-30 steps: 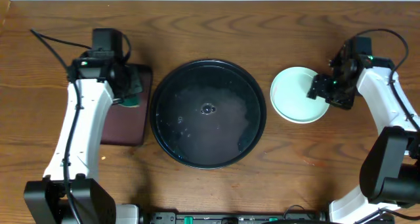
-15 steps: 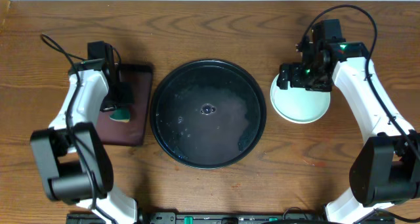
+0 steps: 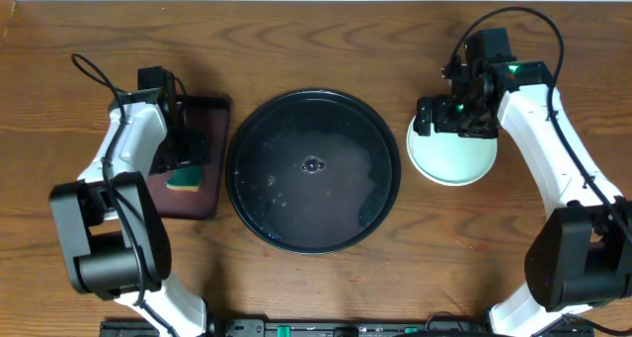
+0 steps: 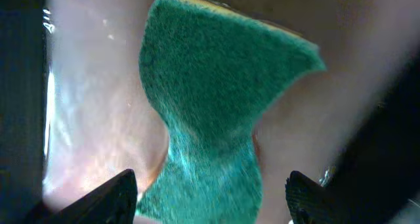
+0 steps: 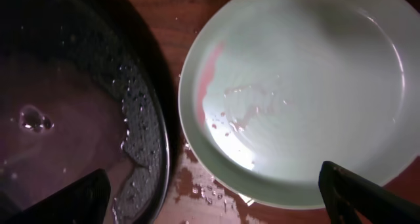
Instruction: Clean dirty plates on tray and stack at the side
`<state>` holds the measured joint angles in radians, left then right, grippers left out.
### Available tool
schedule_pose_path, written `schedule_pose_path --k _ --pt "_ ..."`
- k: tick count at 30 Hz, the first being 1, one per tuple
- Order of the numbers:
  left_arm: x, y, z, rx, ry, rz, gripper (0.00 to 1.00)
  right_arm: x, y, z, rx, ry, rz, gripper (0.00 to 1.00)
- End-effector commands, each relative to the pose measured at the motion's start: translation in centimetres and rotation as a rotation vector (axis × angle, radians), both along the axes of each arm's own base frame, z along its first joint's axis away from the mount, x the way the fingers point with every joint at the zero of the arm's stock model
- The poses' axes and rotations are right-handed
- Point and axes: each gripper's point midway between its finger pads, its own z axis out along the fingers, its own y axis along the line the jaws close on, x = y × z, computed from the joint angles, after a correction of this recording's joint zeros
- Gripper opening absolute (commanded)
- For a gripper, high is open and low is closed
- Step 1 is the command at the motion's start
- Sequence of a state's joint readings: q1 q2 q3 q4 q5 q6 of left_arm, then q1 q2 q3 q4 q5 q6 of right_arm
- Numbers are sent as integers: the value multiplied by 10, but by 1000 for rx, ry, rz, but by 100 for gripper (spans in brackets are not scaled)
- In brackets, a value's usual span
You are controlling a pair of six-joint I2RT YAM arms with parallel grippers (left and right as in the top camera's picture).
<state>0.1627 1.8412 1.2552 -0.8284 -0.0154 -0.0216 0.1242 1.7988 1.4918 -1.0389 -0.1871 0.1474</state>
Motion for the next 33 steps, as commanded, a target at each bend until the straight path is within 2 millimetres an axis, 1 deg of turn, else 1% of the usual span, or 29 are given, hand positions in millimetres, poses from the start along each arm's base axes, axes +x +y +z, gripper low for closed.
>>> schedule_pose_path --k 1,4,6,12,14,18,21,23,26,29,33 --pt "21 -4 53 -22 -171 6 73 12 8 28 9 -65 35 99" --pt "19 -5 71 -19 -215 4 74 13 10 48 9 -83 44 99" --pt "19 -5 78 -15 -237 3 74 13 11 62 11 -97 48 99" --pt "19 -5 80 -15 -240 2 74 5 10 114 20 -171 47 99" --pt "19 -5 80 -14 -240 3 74 -2 9 132 25 -206 48 99" --pt "19 -5 80 -15 -240 3 74 -27 6 165 33 -270 47 99" --pt "19 -5 80 -15 -240 3 74 -44 5 187 42 -320 48 99" --pt "19 -5 80 -15 -240 3 74 -52 4 199 46 -357 49 99" --pt "19 -5 80 -14 -240 3 74 -61 2 211 49 -396 49 99" --pt "19 -5 80 -15 -240 2 74 -66 -9 217 -10 -426 44 99" --pt "19 -5 80 -14 -240 3 74 -67 -24 216 -90 -427 8 99"
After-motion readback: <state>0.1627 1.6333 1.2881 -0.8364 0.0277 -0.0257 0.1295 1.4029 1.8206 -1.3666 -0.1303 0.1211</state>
